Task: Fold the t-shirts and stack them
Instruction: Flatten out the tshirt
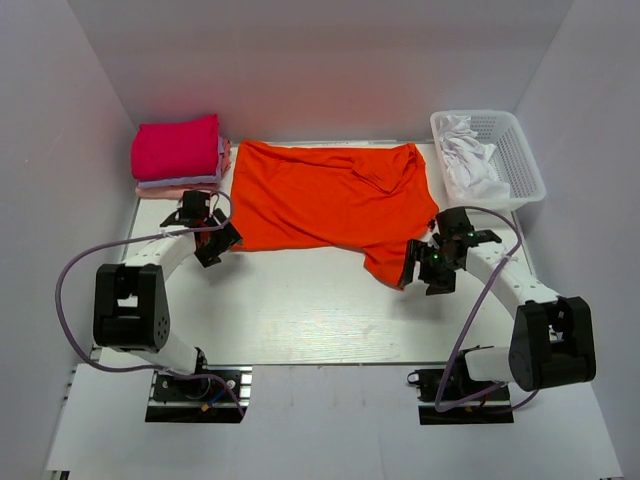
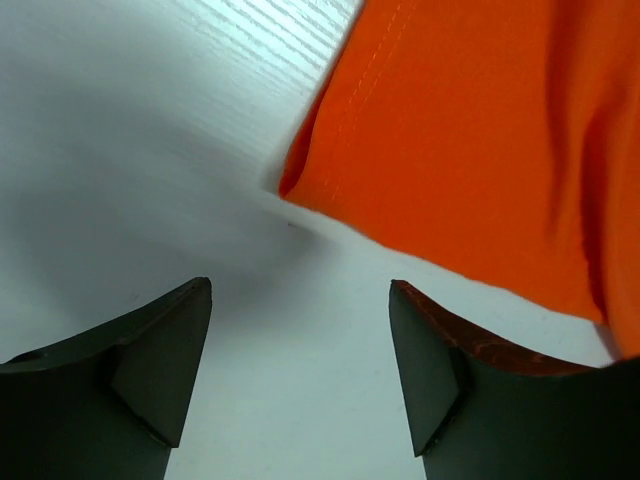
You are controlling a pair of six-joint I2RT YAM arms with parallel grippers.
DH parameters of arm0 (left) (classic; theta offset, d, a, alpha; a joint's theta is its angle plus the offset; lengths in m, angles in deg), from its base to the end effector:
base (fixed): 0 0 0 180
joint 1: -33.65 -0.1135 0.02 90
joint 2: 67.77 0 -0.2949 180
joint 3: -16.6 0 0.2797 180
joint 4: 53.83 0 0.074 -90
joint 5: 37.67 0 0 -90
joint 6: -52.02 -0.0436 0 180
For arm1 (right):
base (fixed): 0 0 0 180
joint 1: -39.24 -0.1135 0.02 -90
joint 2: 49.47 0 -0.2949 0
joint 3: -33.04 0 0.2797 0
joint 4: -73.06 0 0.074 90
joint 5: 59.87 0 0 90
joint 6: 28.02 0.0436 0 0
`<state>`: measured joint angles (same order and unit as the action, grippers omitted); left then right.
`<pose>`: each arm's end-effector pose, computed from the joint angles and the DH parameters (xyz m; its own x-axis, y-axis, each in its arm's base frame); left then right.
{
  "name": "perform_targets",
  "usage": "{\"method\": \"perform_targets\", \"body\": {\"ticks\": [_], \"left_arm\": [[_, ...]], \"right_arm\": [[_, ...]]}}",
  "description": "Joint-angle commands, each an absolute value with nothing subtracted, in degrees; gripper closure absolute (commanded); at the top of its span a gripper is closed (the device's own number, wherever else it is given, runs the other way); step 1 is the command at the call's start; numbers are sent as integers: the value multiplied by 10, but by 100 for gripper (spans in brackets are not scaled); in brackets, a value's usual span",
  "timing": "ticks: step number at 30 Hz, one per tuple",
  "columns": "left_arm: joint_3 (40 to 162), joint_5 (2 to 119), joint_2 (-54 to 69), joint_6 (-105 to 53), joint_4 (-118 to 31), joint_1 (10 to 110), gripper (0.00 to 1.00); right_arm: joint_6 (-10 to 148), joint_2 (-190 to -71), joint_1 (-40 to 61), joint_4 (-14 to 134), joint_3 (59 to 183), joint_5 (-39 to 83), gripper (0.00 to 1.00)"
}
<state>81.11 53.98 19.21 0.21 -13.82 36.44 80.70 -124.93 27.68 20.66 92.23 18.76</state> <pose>0.3168 -0.0167 0.1968 -0.7345 -0.5830 -0.3474 -0.4990 0.8109 -0.3057 0.2500 0.0599 0.2118 -0.9499 0.1269 -0.2856 0.0403 0.9560 0.2907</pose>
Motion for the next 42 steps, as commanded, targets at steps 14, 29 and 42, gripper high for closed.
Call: {"method": "perform_targets", "body": {"ticks": [14, 29, 42], "left_arm": [[798, 544, 244, -20, -241, 362, 48], [817, 537, 270, -20, -259, 362, 100], [879, 486, 171, -41, -218, 362, 100]], "right_arm": [[842, -1366, 244, 319, 941, 166, 25], [847, -1407, 242, 346, 994, 194, 100], [845, -1363, 249, -16, 1267, 117, 100]]}}
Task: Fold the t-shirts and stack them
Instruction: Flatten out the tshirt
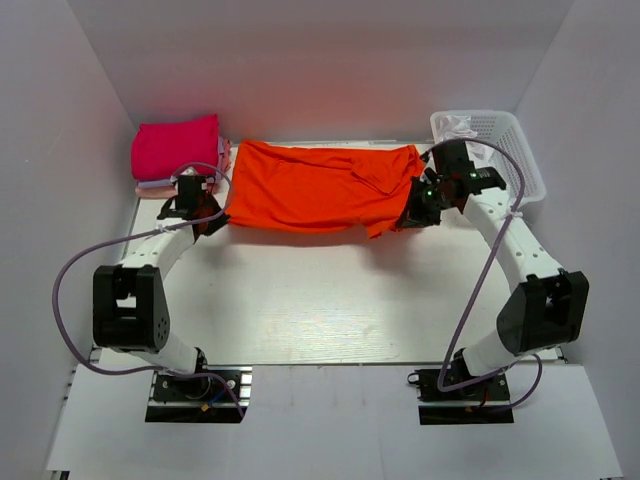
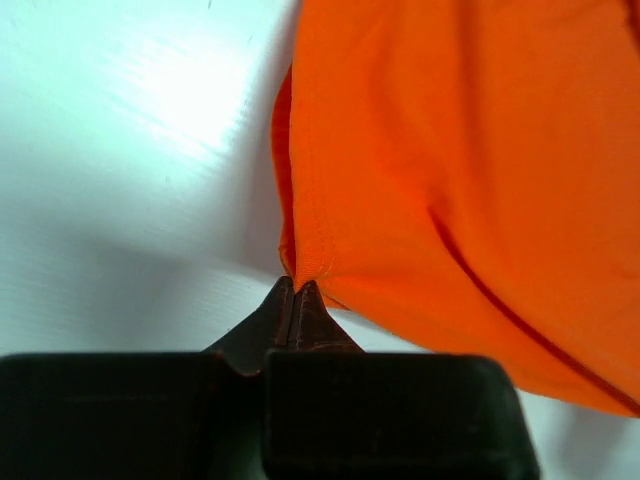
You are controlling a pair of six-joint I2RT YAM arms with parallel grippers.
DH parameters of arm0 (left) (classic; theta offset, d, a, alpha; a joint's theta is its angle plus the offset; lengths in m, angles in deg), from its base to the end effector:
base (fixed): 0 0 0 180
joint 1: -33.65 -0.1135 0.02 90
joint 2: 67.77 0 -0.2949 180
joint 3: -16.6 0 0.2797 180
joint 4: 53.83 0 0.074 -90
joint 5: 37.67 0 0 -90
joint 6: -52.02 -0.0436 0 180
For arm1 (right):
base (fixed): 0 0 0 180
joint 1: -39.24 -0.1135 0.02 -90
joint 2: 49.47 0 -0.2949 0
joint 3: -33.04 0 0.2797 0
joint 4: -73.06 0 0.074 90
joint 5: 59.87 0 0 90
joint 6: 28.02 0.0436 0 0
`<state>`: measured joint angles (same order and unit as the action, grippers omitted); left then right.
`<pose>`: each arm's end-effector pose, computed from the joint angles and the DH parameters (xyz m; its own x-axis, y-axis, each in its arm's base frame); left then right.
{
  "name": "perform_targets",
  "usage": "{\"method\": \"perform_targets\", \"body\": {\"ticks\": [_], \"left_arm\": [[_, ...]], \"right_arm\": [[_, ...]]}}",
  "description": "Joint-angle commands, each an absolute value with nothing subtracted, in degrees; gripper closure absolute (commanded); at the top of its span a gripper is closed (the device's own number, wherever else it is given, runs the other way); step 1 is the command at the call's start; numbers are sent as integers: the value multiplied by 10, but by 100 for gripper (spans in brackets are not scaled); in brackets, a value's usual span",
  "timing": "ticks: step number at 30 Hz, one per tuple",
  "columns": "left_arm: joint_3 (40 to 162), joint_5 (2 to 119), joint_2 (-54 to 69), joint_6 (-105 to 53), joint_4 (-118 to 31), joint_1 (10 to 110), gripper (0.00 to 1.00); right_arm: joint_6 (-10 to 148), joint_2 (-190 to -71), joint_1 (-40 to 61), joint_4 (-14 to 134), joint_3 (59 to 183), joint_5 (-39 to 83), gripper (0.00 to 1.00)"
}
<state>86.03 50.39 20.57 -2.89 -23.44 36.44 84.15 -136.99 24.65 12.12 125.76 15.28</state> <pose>0.3524 -0.0157 0.2285 -0.6349 -0.5443 -0.5483 -0.4135 0.8389 -0.3539 0.3370 0.0993 0.3375 -0.8853 0.1465 -0.4414 -0.0530 0.9112 0.4086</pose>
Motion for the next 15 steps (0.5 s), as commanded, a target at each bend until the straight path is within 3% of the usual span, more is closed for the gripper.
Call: {"method": "perform_targets", "body": {"ticks": [1, 7, 10, 11, 15], "left_arm": [[879, 481, 171, -41, -212, 362, 100], [859, 470, 171, -41, -197, 362, 100], [865, 470, 177, -47, -183, 362, 100], [871, 477, 177, -52, -183, 362, 100], [915, 499, 177, -59, -190, 362, 100]], "right_arm": [[848, -1351, 256, -36, 1232, 119, 100], [846, -1374, 275, -79, 1067, 119, 100], [824, -1385, 281, -115, 1135, 176, 100], [813, -1408, 284, -131, 1222, 182, 100], [793, -1460, 290, -143, 1374, 178, 100]]}}
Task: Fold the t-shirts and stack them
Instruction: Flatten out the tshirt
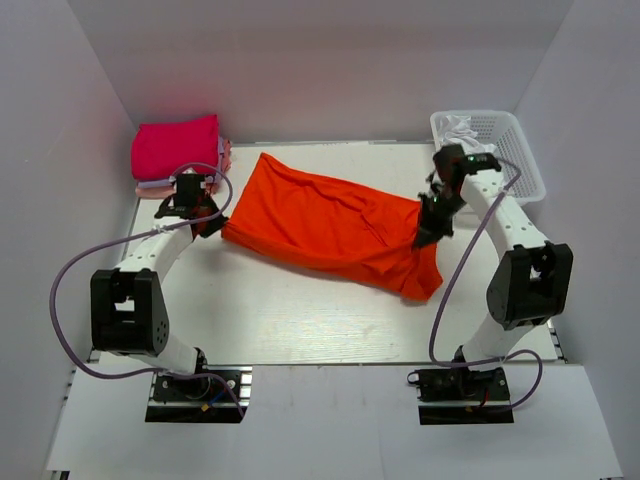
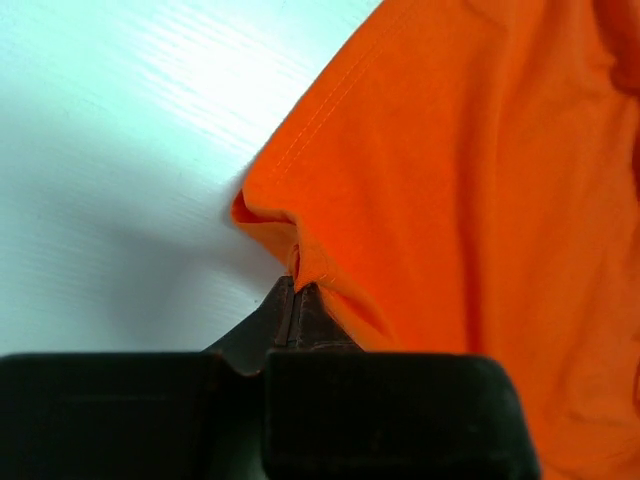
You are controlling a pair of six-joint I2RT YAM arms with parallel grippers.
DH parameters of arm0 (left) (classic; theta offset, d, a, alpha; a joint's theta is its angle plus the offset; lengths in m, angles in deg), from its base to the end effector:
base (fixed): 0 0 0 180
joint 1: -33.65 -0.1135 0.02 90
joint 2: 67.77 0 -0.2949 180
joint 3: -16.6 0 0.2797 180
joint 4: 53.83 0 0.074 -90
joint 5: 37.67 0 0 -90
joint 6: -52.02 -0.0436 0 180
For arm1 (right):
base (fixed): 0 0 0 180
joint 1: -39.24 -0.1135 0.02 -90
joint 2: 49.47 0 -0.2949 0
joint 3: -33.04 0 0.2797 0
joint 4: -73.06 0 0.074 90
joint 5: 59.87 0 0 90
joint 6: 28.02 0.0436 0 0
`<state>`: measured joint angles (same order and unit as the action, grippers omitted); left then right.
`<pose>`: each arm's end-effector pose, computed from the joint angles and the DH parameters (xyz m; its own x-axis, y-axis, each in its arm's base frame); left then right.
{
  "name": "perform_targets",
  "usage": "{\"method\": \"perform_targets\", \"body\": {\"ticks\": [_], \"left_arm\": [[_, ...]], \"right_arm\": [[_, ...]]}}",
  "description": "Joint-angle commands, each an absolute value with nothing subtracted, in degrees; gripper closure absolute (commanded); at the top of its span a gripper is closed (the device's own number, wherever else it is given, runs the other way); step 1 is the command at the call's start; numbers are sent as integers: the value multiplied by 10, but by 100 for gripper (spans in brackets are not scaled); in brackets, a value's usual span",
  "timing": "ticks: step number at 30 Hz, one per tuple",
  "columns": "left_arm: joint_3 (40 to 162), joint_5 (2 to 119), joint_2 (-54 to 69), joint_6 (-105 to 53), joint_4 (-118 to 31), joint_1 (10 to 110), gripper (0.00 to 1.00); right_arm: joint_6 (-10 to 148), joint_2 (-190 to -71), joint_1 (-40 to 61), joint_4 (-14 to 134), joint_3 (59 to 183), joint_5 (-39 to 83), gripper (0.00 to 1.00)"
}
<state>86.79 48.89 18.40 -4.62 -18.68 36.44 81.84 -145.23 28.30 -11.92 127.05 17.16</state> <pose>0.3427 -0.0141 0.2392 -0.6556 -0.5176 -0.5498 -0.4185 0.8551 -0.3061 0.3279 0.0733 0.2821 -0.9890 0.1460 0.0225 0.1472 0.9620 0.2301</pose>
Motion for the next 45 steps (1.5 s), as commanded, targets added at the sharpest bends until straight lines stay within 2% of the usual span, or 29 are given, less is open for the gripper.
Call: {"method": "perform_targets", "body": {"ticks": [1, 4, 10, 19, 23, 45], "left_arm": [[930, 499, 177, -59, -190, 362, 100], [980, 483, 150, -66, -183, 362, 100], [1078, 489, 108, -88, -204, 362, 100], [1207, 487, 84, -120, -215, 362, 100], [1258, 467, 72, -142, -215, 367, 100], [1293, 451, -119, -164, -183, 367, 100]], "right_arm": [[793, -1468, 291, -144, 1394, 173, 100], [793, -1490, 294, -135, 1505, 169, 100], [781, -1453, 298, -41, 1592, 166, 100], [785, -1351, 311, 154, 1586, 187, 100], [739, -1307, 314, 184, 1592, 217, 100], [605, -1106, 314, 405, 1586, 340, 100]]}}
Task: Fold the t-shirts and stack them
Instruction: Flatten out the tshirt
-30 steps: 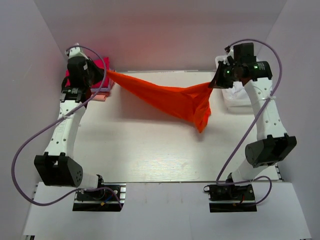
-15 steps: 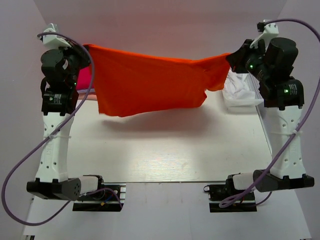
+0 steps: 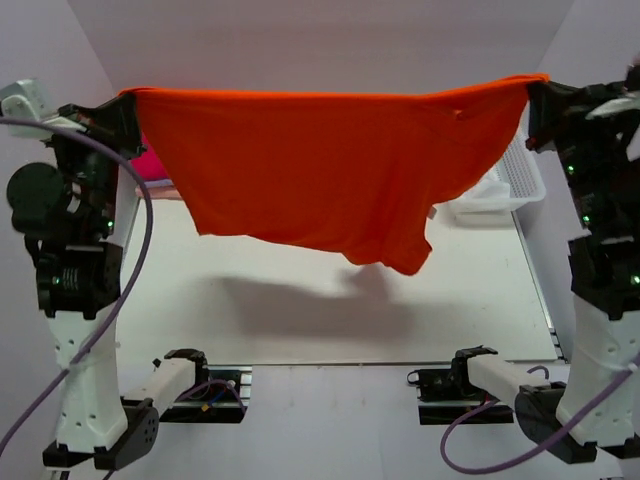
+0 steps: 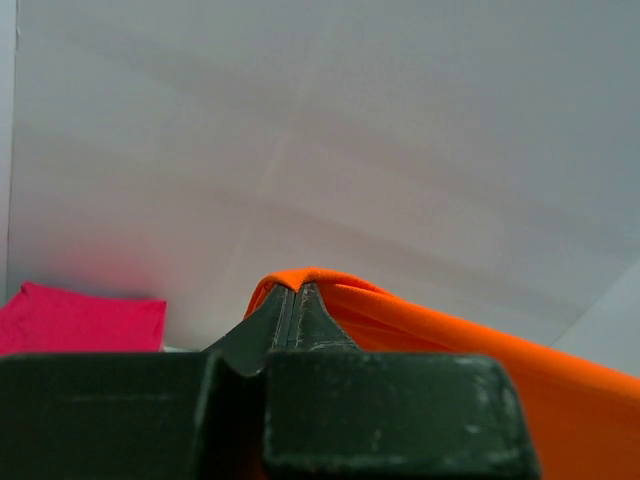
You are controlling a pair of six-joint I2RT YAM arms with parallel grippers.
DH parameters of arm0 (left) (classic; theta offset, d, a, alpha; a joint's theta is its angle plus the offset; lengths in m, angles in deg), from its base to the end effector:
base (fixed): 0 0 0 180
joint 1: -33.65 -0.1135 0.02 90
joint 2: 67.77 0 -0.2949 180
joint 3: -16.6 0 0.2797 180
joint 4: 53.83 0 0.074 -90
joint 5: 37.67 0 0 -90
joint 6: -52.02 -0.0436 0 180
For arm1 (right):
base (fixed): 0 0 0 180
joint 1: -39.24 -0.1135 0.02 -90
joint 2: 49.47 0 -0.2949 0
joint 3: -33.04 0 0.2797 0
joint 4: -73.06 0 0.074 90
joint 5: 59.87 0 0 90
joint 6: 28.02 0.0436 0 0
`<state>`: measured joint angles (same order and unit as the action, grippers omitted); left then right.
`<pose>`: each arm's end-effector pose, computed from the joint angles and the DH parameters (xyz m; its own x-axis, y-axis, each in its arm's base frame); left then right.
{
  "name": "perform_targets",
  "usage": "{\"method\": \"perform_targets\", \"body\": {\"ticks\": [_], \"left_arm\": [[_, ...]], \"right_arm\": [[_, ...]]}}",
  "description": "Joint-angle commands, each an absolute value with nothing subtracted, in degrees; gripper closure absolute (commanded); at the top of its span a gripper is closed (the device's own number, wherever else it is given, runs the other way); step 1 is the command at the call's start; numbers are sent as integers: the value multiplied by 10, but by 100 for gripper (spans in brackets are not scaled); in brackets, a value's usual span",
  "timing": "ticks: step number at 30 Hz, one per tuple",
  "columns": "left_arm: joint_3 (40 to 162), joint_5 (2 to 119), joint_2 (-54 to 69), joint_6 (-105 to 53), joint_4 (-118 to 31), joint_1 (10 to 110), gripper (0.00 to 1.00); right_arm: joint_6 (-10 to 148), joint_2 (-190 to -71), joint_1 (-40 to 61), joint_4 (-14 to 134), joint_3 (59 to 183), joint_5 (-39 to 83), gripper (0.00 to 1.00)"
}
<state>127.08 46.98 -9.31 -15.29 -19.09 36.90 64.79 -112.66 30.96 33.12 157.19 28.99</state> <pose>0.1500 -0.0044 0.6202 0.2861 -0.4009 -0.8703 0.0845 0.9153 -0.3939 0.1310 0.0199 0.6634 0.3466 0.1000 -0.9327 -0.1796 0.9830 0.0386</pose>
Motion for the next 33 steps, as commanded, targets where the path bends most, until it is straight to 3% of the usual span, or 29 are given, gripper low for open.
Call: {"method": "perform_targets", "body": {"ticks": [1, 22, 33], "left_arm": [[1293, 451, -126, -164, -177, 367, 100], [1347, 549, -259, -169, -80, 367, 100], [1349, 543, -302, -175, -2, 362, 100]], "right_arm": [[594, -1093, 314, 407, 1592, 339, 100], [549, -918, 313, 387, 1532, 357, 100], [579, -861, 314, 370, 1523, 352, 100]]}}
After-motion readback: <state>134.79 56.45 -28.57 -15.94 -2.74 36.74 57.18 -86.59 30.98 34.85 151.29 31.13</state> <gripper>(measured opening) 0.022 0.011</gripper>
